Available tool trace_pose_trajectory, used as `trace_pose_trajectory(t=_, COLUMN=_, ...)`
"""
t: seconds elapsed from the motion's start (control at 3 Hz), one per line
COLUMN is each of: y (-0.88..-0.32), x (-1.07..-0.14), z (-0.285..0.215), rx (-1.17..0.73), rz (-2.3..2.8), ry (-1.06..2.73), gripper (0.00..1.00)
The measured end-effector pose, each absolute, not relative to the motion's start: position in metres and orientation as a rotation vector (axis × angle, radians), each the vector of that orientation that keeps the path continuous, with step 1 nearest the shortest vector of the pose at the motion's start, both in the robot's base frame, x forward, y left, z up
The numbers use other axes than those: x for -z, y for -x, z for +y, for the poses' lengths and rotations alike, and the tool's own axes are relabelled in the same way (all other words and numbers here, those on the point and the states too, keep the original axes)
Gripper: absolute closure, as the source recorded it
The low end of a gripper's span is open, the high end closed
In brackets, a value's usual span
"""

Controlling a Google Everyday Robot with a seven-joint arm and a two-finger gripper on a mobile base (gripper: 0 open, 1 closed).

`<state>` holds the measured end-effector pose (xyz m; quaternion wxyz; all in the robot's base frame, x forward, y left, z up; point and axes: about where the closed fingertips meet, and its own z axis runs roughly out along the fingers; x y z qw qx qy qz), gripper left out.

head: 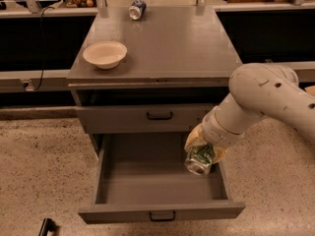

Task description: Pick green can from middle drawer and place on counter

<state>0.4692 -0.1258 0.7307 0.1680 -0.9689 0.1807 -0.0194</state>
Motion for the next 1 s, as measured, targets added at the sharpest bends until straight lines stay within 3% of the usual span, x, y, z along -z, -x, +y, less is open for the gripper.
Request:
trace_pose_trajectory(t=0.33, y=-0.492, x=-0.737, z=-0.128, rx=0.045, rz=0.507, ry=2.794, gripper=1.0)
trace_pose_trajectory(t=1.0, y=-0.593, x=-0.777, z=-0.125, rx=0.071, rz=0.368, ry=2.942, gripper=1.0)
